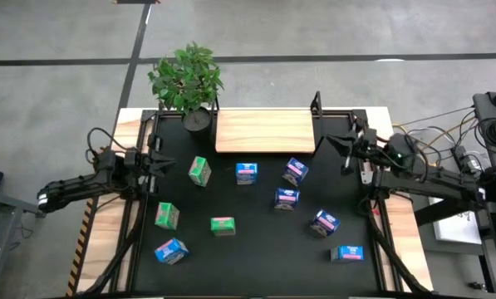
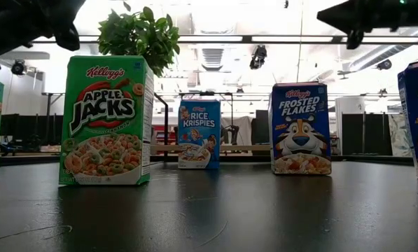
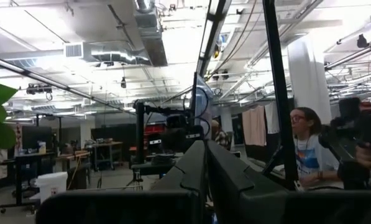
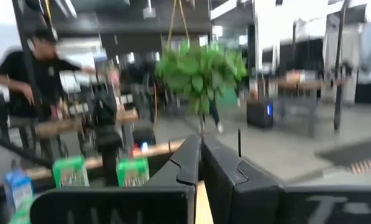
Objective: Stack cereal on shelf
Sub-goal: Put the top blue cereal box on the shelf
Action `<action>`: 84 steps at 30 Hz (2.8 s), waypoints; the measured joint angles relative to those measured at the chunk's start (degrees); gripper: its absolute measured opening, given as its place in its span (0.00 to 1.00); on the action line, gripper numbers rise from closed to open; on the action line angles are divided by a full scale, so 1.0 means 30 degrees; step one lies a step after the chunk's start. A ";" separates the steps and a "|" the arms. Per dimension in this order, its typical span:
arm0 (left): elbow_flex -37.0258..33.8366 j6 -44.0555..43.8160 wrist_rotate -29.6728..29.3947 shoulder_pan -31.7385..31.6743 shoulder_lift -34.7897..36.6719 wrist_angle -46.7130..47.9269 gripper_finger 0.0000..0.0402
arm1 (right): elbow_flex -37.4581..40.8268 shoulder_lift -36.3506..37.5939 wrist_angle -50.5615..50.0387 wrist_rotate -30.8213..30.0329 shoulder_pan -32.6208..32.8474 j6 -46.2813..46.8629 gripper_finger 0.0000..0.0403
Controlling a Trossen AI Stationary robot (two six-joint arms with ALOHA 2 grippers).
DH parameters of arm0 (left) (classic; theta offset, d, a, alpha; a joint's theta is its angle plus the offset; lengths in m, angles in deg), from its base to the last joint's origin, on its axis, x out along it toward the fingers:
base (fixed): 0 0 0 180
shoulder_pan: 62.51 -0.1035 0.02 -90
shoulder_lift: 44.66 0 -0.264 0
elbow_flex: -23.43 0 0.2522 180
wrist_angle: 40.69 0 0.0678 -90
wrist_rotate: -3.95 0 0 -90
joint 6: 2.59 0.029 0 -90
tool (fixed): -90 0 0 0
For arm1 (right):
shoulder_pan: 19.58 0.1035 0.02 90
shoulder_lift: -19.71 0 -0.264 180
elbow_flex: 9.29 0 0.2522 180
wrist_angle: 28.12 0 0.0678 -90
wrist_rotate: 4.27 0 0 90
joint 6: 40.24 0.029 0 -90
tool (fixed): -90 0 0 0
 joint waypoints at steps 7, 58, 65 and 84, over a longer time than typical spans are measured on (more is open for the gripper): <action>0.0688 0.0006 -0.0001 0.0002 -0.0793 0.0140 0.00 | -0.4972 -0.3686 -0.6892 -0.0384 0.0000 0.0851 0.02; 0.0816 0.0013 -0.2040 0.0000 -0.1703 0.0023 0.00 | -1.8347 -1.9760 -2.3532 -0.1947 0.3920 0.8736 0.49; 0.0811 0.0013 -0.2033 -0.0006 -0.1703 0.0023 0.00 | -1.8397 -2.0958 -2.3555 -0.2018 0.3912 0.8749 0.66; 0.0809 0.0472 -0.2033 -0.0006 -0.1703 0.0023 0.00 | -1.7527 -2.1259 -2.3415 -0.3011 0.3912 0.8626 0.63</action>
